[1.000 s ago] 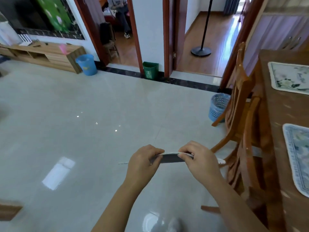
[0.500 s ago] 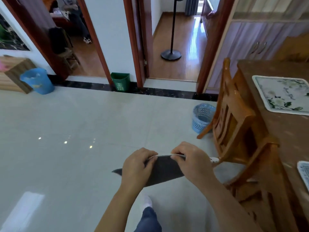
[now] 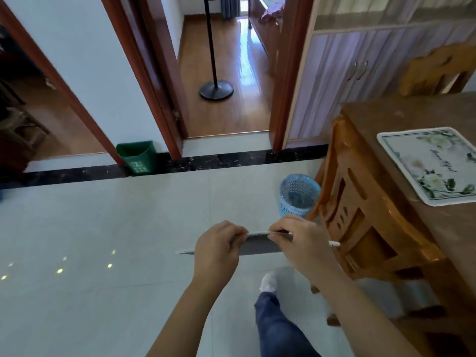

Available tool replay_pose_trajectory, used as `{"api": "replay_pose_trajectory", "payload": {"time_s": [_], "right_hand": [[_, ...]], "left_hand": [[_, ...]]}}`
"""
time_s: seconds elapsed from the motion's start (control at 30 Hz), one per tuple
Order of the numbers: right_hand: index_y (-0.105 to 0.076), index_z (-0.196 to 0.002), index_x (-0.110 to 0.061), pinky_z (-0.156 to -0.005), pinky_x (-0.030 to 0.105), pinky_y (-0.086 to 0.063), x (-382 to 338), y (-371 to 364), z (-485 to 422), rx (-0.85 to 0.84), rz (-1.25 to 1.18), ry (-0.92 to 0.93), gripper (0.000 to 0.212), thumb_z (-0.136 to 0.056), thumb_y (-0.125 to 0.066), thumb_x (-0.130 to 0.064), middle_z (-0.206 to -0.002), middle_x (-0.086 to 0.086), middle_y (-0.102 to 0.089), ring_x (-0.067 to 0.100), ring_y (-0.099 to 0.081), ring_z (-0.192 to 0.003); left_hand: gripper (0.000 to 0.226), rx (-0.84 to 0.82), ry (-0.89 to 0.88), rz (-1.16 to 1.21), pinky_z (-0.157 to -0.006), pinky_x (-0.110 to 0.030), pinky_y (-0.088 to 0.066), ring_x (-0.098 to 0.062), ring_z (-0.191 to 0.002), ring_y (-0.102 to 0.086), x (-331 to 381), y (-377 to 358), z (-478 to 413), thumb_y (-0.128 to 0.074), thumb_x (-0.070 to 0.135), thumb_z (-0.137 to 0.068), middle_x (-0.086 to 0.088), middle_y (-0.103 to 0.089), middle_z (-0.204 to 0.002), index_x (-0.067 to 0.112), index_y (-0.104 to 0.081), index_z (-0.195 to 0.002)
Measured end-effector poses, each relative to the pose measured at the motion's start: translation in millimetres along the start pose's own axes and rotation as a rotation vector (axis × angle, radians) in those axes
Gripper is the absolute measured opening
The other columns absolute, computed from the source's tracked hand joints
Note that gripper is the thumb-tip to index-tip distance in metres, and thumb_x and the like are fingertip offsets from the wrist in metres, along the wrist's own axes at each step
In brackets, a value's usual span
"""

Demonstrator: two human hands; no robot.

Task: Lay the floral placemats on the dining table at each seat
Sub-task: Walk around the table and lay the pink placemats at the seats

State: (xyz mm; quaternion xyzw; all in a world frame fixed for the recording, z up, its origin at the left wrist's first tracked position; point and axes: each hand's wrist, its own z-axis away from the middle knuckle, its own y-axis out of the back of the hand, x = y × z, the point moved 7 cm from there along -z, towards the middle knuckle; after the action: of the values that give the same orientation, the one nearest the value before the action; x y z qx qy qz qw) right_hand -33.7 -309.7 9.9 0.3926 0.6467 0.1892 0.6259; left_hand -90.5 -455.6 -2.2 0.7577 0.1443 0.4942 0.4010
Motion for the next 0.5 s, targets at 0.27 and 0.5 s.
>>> {"api": "replay_pose_trajectory", "payload": {"time_s": [0.27, 0.5], "right_hand": [[-0.069, -0.079, -0.014, -0.067, 0.017, -0.046, 74.4, 17.6, -172.8, 0.073, 0.006, -0.079, 0.002, -0.077, -0.07, -0.015, -0.08, -0.003, -0.068, 0.008, -0.056, -0.069], [-0.069, -0.079, -0.015, -0.062, 0.0, -0.035, 114.4, 45.8, -313.8, 0.101, -0.034, -0.135, 0.002, -0.078, -0.068, -0.014, -0.073, -0.008, -0.059, 0.001, -0.049, -0.065]], "left_hand": [[0.005, -0.068, -0.084, -0.044, -0.062, -0.028, -0.045, -0.018, -0.073, -0.06, -2.1, -39.7, -191.2, -0.067, 0.012, -0.081, -0.001, -0.069, -0.079, 0.012, -0.072, -0.082], [0.008, -0.04, -0.128, -0.023, -0.057, -0.023, -0.039, -0.014, -0.068, -0.057, 1.8, -50.1, -343.5, -0.069, 0.007, -0.077, 0.002, -0.066, -0.074, 0.014, -0.071, -0.076]]}}
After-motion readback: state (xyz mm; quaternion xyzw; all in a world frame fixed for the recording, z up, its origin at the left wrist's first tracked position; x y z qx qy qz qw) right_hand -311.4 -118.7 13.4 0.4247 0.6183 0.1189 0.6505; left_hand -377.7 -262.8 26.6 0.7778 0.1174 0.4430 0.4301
